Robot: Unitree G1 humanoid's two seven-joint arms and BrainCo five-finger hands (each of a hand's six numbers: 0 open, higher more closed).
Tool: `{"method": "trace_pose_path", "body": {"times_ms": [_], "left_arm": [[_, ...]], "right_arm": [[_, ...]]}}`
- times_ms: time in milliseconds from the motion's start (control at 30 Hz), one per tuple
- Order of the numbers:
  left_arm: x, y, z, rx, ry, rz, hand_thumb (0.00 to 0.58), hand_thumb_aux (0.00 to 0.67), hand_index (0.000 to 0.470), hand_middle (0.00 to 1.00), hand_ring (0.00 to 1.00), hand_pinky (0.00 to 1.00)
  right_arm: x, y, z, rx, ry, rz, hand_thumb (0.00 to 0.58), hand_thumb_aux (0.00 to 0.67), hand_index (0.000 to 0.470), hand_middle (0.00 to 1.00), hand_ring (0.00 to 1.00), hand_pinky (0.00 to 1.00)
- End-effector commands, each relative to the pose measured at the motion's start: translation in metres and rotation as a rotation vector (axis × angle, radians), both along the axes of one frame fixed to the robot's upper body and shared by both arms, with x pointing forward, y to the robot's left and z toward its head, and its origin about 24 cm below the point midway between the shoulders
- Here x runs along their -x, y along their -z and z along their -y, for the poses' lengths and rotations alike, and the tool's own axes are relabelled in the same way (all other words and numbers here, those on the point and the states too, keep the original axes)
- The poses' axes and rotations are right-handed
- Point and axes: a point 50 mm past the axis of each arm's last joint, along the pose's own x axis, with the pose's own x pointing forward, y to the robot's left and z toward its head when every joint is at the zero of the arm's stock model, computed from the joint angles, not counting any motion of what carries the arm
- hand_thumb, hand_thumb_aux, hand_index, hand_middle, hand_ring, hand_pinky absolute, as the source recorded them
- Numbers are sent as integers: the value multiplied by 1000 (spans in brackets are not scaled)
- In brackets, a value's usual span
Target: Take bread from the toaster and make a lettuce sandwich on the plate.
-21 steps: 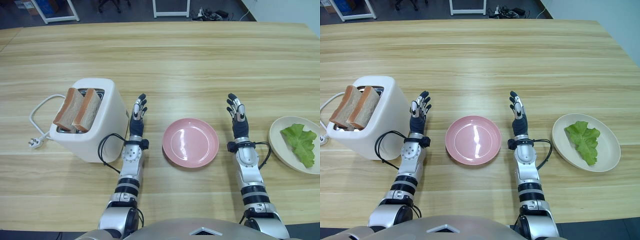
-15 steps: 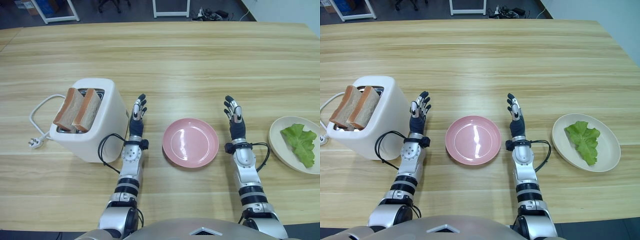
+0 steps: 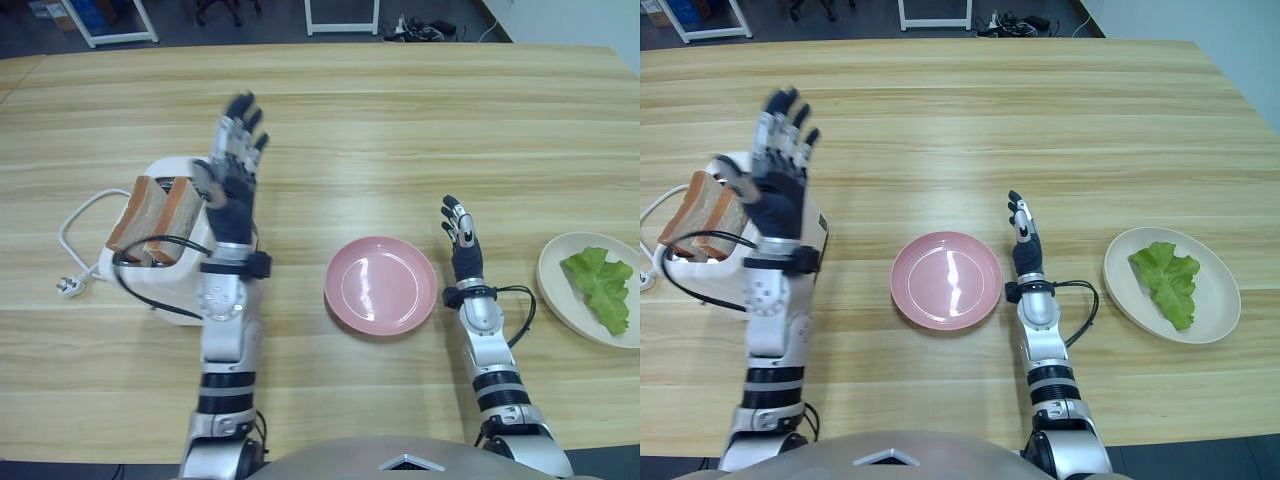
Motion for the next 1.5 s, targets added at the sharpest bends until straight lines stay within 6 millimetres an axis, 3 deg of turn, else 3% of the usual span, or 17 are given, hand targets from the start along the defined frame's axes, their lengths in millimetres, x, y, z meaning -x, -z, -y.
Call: {"method": "trace_pose_path", "body": {"times_ms": [33, 100, 167, 333, 633, 967, 1000, 1033, 1067, 1133, 1200, 1233, 1267, 1500], "left_arm": [[99, -114, -38, -249, 5, 432, 0, 0, 0, 0, 0, 0], [94, -110, -66, -491, -360, 332, 0, 0, 0, 0, 0, 0], [84, -99, -92, -689, -613, 175, 0, 0, 0, 0, 0, 0], [70, -48, -134, -993, -853, -200, 0, 0, 0, 0, 0, 0], [60, 33, -173, -1309, -867, -617, 0, 0, 0, 0, 0, 0], [56, 49, -172, -1378, -849, -666, 0, 0, 0, 0, 0, 0], [57, 48, -171, -1370, -846, -660, 152, 95, 66, 0, 0, 0], [57, 47, -169, -1360, -845, -645, 472, 381, 267, 0, 0, 0], [57, 45, -166, -1345, -845, -625, 580, 670, 470, 0, 0, 0], [54, 38, -160, -1270, -836, -551, 580, 670, 470, 0, 0, 0], [52, 29, -156, -1209, -851, -467, 580, 670, 470, 286, 286, 286], [52, 25, -154, -1186, -865, -430, 580, 670, 470, 659, 659, 659], [52, 21, -154, -1165, -880, -403, 580, 670, 470, 780, 780, 780], [65, -27, -158, -886, -1161, -71, 580, 670, 470, 1000, 1000, 1000]], "right_arm": [[0, 13, -11, -1, -3, -53, 0, 0, 0, 0, 0, 0], [1, 14, -11, 1, 3, -58, 0, 0, 0, 0, 0, 0], [1, 14, -11, 1, 8, -58, 0, 0, 0, 0, 0, 0], [2, 14, -13, 13, 5, -59, 0, 0, 0, 0, 0, 0], [2, 14, -9, 17, 16, -70, 0, 0, 0, 0, 0, 0], [3, 16, -6, 15, 27, -82, 0, 0, 0, 0, 0, 0], [4, 16, -5, 15, 29, -84, 0, 0, 0, 0, 0, 0], [4, 17, -5, 15, 31, -87, 0, 0, 0, 0, 0, 0], [4, 17, -4, 15, 33, -89, 0, 0, 0, 0, 0, 0], [4, 18, -4, 15, 37, -96, 0, 0, 0, 0, 0, 0], [4, 20, -4, 15, 37, -106, 0, 0, 0, 0, 0, 0], [4, 21, -5, 15, 36, -110, 0, 0, 0, 0, 0, 0], [4, 22, -5, 12, 34, -114, 0, 0, 0, 0, 0, 0], [4, 27, -6, 7, 29, -148, 0, 0, 0, 0, 0, 0]]}}
